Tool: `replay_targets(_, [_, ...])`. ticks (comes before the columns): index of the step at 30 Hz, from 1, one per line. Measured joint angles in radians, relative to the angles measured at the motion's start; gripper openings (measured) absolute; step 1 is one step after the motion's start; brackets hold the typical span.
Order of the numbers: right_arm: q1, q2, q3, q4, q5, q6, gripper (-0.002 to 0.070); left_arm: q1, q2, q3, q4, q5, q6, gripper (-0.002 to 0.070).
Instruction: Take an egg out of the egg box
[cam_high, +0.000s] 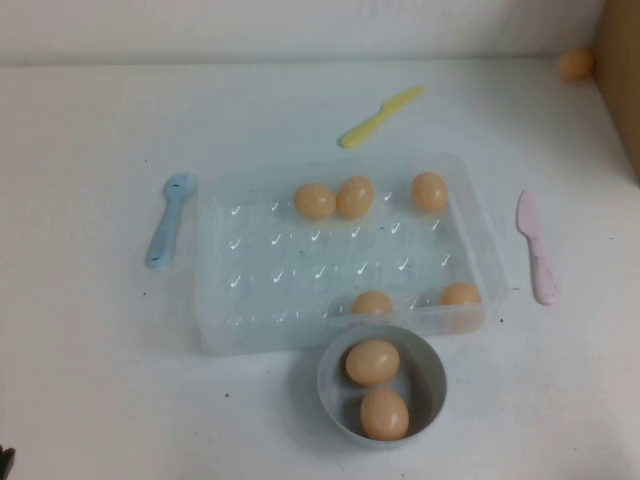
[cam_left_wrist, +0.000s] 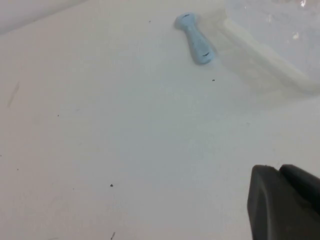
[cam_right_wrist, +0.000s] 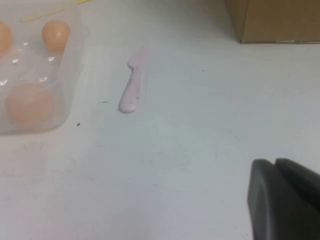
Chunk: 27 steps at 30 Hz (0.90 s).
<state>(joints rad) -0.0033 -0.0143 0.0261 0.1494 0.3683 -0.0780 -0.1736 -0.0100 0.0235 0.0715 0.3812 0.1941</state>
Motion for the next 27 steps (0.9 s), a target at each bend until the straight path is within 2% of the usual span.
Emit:
replay_targets(21, [0.0,0.0,0.0,0.035,0.0,0.0,-0.0017,0.0,0.0,0.0,0.0,0.0,0.0,-0.0003])
replay_targets(24, [0.0,0.0,0.0,0.088,-0.018,0.0,-0.0017,0.0,0.0,0.0,0.0,0.0,0.0,-0.0003])
replay_targets(27, [0.0,0.0,0.0,0.227,-0.063,0.0,-0.0017,0.0,0.0,0.0,0.0,0.0,0.0,-0.0003])
